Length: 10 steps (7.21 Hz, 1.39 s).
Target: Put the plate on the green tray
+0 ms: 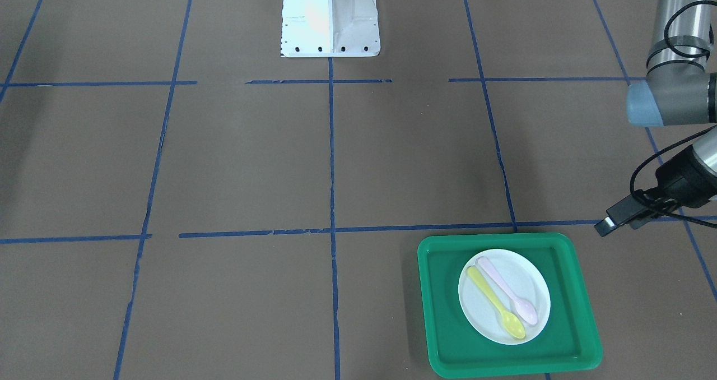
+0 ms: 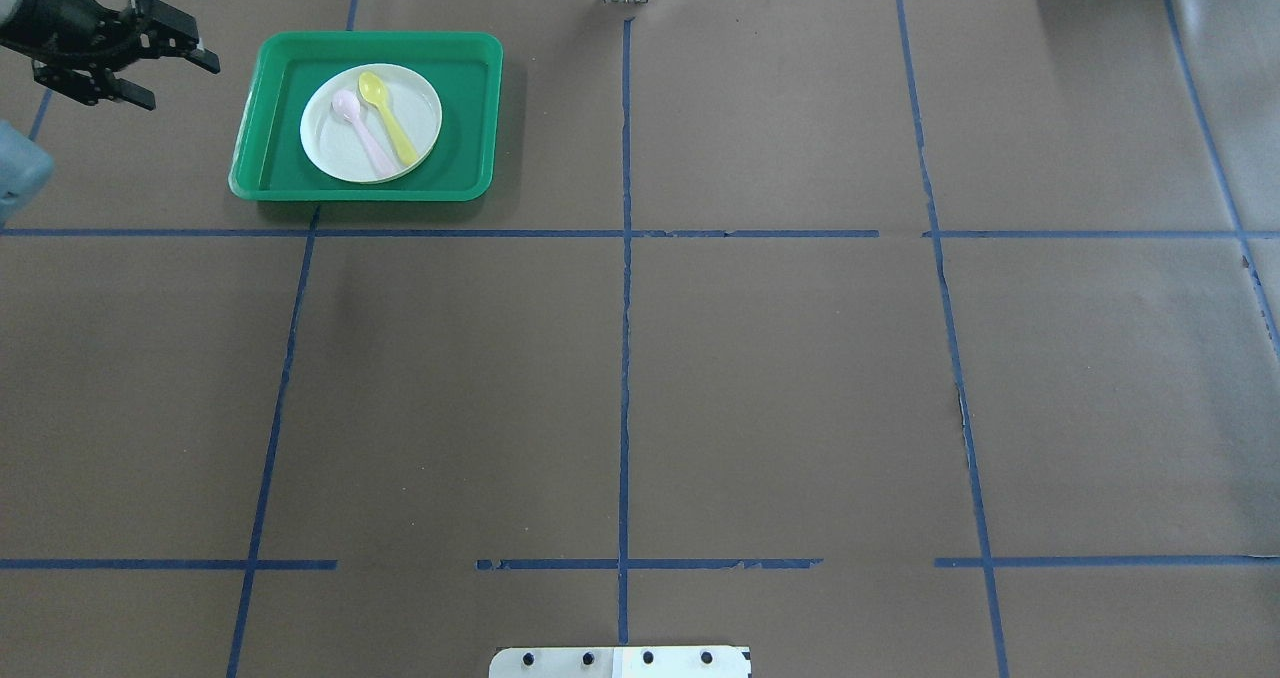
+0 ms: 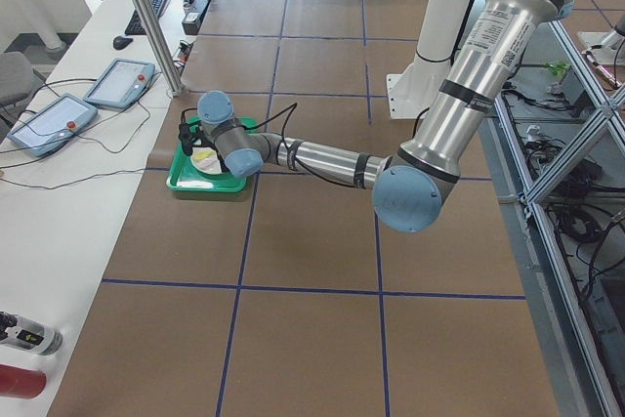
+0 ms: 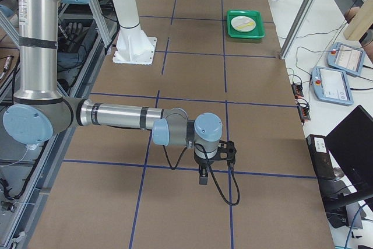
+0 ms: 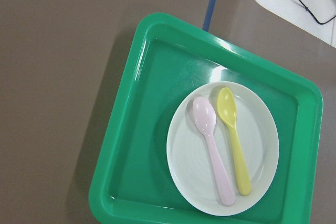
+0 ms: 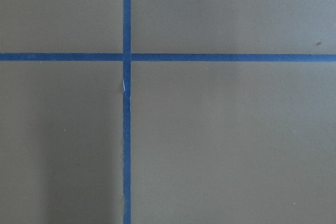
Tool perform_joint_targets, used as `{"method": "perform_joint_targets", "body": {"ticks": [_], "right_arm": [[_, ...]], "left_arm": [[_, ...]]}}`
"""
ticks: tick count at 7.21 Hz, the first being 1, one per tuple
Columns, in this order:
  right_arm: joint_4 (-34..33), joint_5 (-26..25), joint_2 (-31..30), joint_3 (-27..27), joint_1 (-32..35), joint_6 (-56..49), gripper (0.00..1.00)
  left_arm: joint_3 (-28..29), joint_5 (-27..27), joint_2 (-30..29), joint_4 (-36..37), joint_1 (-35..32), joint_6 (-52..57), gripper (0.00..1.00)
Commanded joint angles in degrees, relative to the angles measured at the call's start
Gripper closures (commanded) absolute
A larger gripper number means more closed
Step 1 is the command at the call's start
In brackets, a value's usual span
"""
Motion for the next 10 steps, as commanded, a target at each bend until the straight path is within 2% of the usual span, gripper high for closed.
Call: {"method": "perform_joint_targets", "body": {"ticks": [1, 5, 6, 7, 8, 9, 10], "right_arm": [[0.00, 0.00, 0.00, 0.00, 0.00, 0.00, 0.00], [0.09, 0.00, 0.00, 0.00, 0.00, 0.00, 0.00], [0.00, 0.00, 0.00, 0.00, 0.00, 0.00, 0.00], [0.00, 0.00, 0.00, 0.00, 0.00, 0.00, 0.00], [0.09, 0.00, 0.00, 0.00, 0.00, 0.00, 0.00], [0.00, 0.00, 0.00, 0.00, 0.00, 0.00, 0.00], [0.00, 0.00, 0.00, 0.00, 0.00, 0.00, 0.00]], "left_arm": [[-4.95, 1.81, 6.51, 4.90, -3.46, 18.52, 0.00], [-7.34, 2.35, 19.35, 5.25, -9.17, 47.20, 0.00], [-8.73, 6.61, 19.81, 8.91, -9.53, 50.22, 0.00], [-10.66, 11.18, 19.56, 17.13, -10.67, 55.38, 0.00], [-10.24, 13.05, 19.29, 22.34, -12.94, 62.57, 0.00], [-10.06, 12.46, 20.07, 24.48, -15.31, 64.47, 0.00], [-9.80, 7.85, 24.43, 25.81, -19.34, 62.22, 0.00]]}}
